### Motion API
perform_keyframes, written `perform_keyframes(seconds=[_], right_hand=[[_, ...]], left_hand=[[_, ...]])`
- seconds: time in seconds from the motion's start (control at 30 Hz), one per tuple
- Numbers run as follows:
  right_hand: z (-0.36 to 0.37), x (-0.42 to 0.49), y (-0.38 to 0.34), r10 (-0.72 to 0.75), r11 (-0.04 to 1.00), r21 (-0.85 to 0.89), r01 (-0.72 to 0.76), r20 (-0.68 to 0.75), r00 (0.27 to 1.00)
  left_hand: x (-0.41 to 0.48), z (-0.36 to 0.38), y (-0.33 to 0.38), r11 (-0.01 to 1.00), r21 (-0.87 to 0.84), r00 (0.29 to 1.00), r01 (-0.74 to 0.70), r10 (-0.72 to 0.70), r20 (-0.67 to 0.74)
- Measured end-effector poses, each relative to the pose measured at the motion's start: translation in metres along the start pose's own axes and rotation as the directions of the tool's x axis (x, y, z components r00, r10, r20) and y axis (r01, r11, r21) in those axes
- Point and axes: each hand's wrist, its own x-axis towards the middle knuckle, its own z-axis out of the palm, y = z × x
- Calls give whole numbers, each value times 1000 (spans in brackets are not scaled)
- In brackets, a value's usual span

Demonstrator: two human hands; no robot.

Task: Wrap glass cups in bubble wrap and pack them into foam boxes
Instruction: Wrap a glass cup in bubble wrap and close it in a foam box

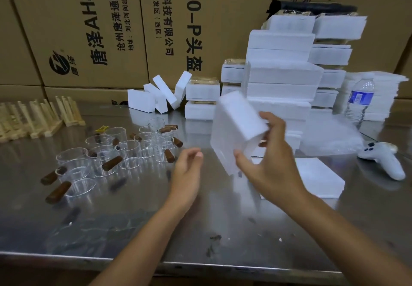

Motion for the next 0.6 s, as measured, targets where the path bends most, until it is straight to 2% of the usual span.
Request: perform_keyframes(seconds=[0.1, 0.13, 0.23, 0.33, 0.47, 0.6], right_hand=[[22, -1, -17, -266, 921, -261, 288, 117, 957], [30, -3, -19, -308, 880, -327, 343, 156, 939], [49, -7, -18, -282, 786, -484, 384, 272, 920], [64, -13, -11, -189, 735, -549, 397, 396, 898], [73, -19, 0, -181, 675, -624, 394, 378, 908], [83, -17, 11, -178, 594, -665, 453, 441, 880]], left_hand=[[9, -23, -4, 999, 48, 993, -6, 12, -118], [13, -30, -6, 998, 64, 988, 14, -5, -152], [25, -48, -11, 988, 126, 968, 84, -51, -244], [36, -60, -19, 961, 193, 955, 196, -143, -260], [51, -65, -24, 906, 276, 941, 320, -268, -207], [65, -62, -19, 882, 231, 910, 410, -380, -165]])
